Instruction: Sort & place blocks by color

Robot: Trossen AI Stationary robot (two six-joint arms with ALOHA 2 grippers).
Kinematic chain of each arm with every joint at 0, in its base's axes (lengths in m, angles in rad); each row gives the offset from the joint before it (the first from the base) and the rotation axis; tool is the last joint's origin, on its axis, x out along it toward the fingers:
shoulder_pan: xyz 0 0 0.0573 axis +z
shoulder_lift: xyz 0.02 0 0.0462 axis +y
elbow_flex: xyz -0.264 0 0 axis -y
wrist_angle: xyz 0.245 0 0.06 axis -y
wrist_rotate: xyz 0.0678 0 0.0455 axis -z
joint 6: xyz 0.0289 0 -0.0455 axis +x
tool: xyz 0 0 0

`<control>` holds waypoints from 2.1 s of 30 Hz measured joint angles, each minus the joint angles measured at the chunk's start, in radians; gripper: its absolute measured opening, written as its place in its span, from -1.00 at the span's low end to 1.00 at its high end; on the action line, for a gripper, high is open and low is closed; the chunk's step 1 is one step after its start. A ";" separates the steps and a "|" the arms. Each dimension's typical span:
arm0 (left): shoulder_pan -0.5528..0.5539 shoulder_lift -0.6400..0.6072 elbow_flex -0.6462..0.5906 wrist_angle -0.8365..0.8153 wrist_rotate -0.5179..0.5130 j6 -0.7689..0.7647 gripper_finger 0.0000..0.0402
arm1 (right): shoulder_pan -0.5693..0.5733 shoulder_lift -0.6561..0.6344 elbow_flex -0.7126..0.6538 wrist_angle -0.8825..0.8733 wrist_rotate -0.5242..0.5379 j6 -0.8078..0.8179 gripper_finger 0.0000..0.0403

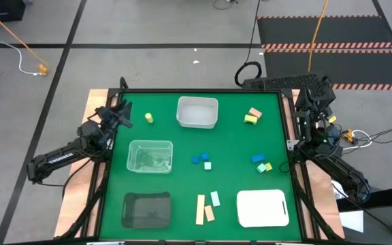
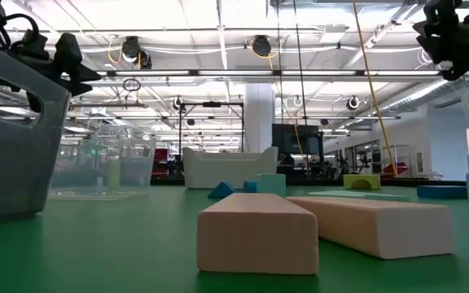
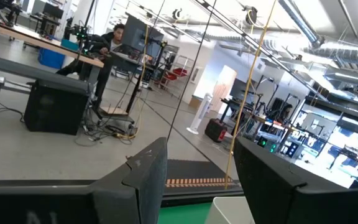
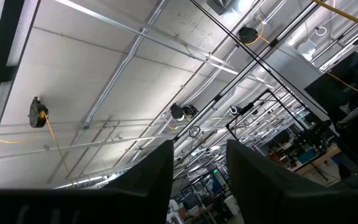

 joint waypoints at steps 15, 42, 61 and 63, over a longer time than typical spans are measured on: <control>0.000 0.000 0.000 0.000 0.000 0.000 -0.07 | 0.000 0.000 0.000 0.000 0.000 0.000 -0.31; 0.000 0.000 0.000 0.003 -0.019 0.054 -0.07 | 0.000 0.000 0.000 0.000 0.000 0.000 -0.31; -0.001 0.000 0.000 -0.012 -0.009 -0.209 -0.07 | 0.000 0.000 0.000 0.000 0.000 0.000 -0.31; -0.001 0.000 0.000 -0.019 -0.009 -0.182 -0.07 | 0.000 0.000 0.000 0.000 0.000 0.000 -0.31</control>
